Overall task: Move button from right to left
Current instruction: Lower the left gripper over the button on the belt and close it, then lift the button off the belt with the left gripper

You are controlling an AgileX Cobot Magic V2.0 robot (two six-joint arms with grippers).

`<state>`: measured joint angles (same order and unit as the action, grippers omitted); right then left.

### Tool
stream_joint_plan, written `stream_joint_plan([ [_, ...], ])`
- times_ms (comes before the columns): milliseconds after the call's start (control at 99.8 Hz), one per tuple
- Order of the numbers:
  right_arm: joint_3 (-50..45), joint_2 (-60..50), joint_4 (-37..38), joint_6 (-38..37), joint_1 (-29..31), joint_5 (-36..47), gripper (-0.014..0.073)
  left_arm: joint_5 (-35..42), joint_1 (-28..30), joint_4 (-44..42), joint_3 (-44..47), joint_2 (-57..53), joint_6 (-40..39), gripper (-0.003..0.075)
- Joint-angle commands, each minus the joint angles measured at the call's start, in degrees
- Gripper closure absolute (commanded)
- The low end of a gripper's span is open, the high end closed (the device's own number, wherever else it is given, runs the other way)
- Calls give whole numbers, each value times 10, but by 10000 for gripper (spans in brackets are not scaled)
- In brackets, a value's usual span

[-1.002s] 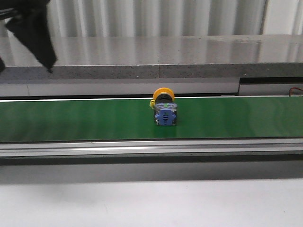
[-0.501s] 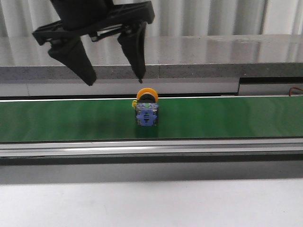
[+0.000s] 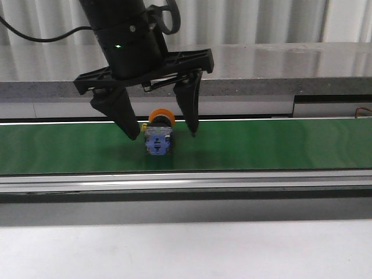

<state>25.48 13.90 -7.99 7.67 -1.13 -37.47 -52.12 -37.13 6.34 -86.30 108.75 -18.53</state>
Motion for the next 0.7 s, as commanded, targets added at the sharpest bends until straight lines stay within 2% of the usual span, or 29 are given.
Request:
stream_joint_plan([
  [0,13,4,-5,3,-1,43,661,15,-4,6,-17,-16,-19,148],
  [100,13,4,-5,3,-1,43,661,16,-4,-8,-17,-7,-35,227],
  [291,13,4,-5,3,-1,43,661,17,-4,-14,-17,-8,-45,553],
  [361,13,4,-5,3,-1,43,661,16,-4,-14,-18,-11,-45,631],
  [461,13,4,-5,3,-1,43,661,15,-4,-14,-23,-22,-45,670],
  [692,13,4,-5,3,-1,43,661,-10,10,-63,-23,-79,-44,670],
])
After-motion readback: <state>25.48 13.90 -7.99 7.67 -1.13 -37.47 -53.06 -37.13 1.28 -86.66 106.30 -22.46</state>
